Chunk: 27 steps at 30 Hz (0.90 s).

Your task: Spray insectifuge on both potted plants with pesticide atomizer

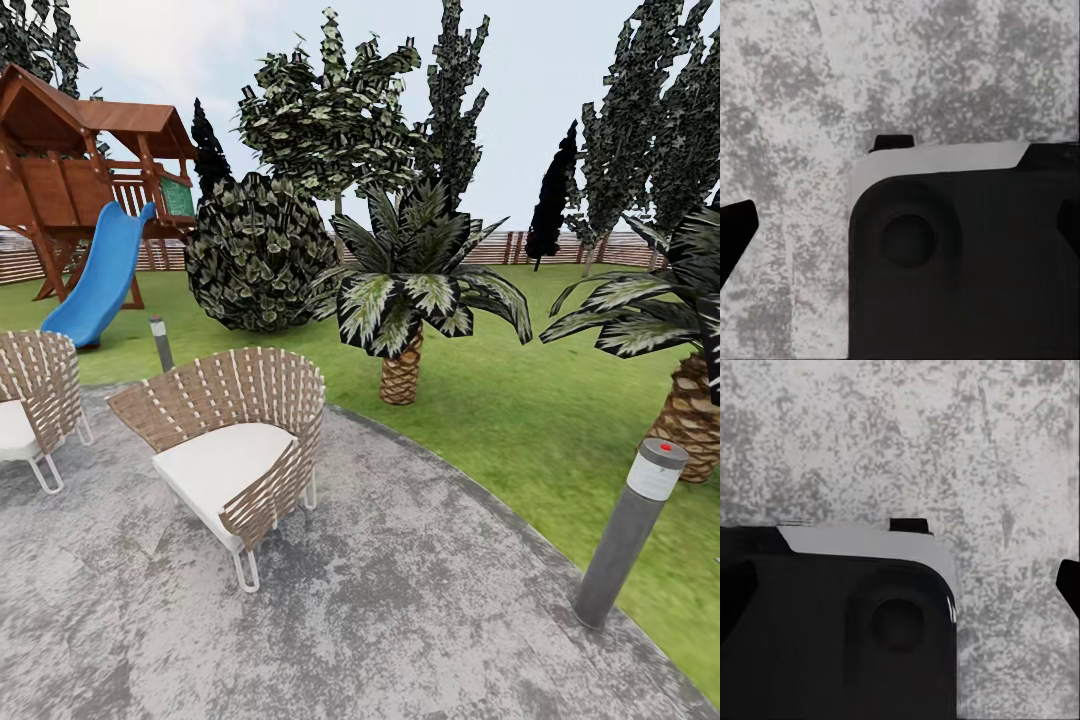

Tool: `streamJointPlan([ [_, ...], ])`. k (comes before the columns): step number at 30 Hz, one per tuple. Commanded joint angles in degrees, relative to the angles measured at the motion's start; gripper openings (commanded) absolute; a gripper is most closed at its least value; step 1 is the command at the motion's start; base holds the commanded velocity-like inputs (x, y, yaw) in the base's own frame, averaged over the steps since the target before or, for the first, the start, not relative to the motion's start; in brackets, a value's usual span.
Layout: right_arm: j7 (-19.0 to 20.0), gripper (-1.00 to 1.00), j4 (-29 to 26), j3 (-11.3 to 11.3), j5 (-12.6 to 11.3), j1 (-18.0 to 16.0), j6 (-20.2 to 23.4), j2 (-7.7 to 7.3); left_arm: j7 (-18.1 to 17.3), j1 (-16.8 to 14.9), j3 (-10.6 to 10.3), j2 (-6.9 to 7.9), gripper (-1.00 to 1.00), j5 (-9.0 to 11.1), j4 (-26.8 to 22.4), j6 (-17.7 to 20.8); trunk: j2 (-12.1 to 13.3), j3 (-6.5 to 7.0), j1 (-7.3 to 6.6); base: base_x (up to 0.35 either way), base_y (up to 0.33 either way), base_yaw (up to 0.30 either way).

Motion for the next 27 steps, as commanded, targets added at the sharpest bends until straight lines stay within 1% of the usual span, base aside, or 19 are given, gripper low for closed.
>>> streamJointPlan([
  [1, -0.06, 1.00, -1.04, -0.02, 0.03, -0.01, -2.09, -0.13, 0.11, -0.02, -0.04, 0.36, 1.00, 0.04, -0.86, -3.11, -0.03, -0.06, 0.00, 0.000, 0.000, 0.000],
  [2, -0.07, 1.00, -2.59, -0.03, 0.03, -0.01, -3.48, -0.24, 0.18, -0.02, 0.03, 0.74, 1.00, 0.08, -1.47, -5.52, -0.03, -0.06, 0.00, 0.000, 0.000, 0.000],
  [4, -0.09, 1.00, -6.83, -0.06, 0.02, -0.01, -5.01, -0.55, 0.24, -0.37, 0.08, 1.46, 1.00, 0.16, -2.15, -8.50, -0.03, -0.06, 0.00, 0.000, 0.000, 0.000],
  [5, -0.09, 1.00, -7.97, -0.07, 0.02, -0.01, -5.23, -0.60, 0.26, -0.59, 0.09, 1.58, 1.00, 0.16, -2.25, -8.97, -0.03, -0.06, 0.00, 0.000, 0.000, 0.000],
  [8, -0.09, 1.00, -13.95, -0.18, -0.04, -0.34, -5.82, -0.76, 0.24, -2.91, 0.01, 1.82, 1.00, 0.24, -2.84, -10.52, -0.03, -0.06, 0.00, 0.000, 0.000, 0.000],
  [10, -0.10, 1.00, -16.10, -0.21, -0.08, -1.23, -5.96, -0.80, 0.23, -4.56, 0.00, 1.84, 1.00, 0.25, -3.34, -10.92, -0.03, -0.06, 0.00, 0.000, 0.000, 0.000],
  [12, -0.10, 1.00, -16.94, -0.22, -0.07, -2.63, -6.05, -0.81, 0.22, -6.02, -0.01, 1.90, 1.00, 0.26, -4.25, -11.10, -0.03, -0.06, 0.00, 0.000, 0.000, 0.000],
  [15, -0.10, 1.00, -17.27, -0.22, -0.07, -4.17, -6.10, -0.82, 0.22, -7.38, -0.01, 1.96, 1.00, 0.26, -5.56, -11.17, -0.03, -0.06, 0.00, 0.000, 0.000, 0.000],
  [20, 0.03, 1.00, -17.10, -0.13, 0.18, -5.90, -6.11, -1.02, 0.22, -8.07, 0.11, 2.14, 1.00, 0.28, -6.08, -11.24, -0.03, -0.06, 0.00, 0.000, 0.000, 0.000],
  [23, 0.13, 1.00, -16.67, 0.11, 0.32, -6.16, -6.17, -1.07, 0.22, -7.55, 0.15, 2.89, 1.00, 0.18, -5.86, -11.38, -0.03, -0.06, 0.00, 0.000, 0.000, 0.000],
  [25, 0.15, 1.00, -16.34, 0.17, 0.35, -6.22, -6.19, -1.08, 0.22, -7.33, 0.16, 3.94, 1.00, 0.33, -5.74, -11.88, -0.03, -0.06, 0.00, 0.000, 0.000, 0.000],
  [27, 0.28, 1.00, -16.13, 0.27, 0.37, -6.24, -6.20, -1.08, 0.29, -7.18, 0.22, 4.69, 1.00, 0.36, -5.68, -13.29, -0.03, -0.06, 0.00, 0.000, 0.000, 0.000],
])
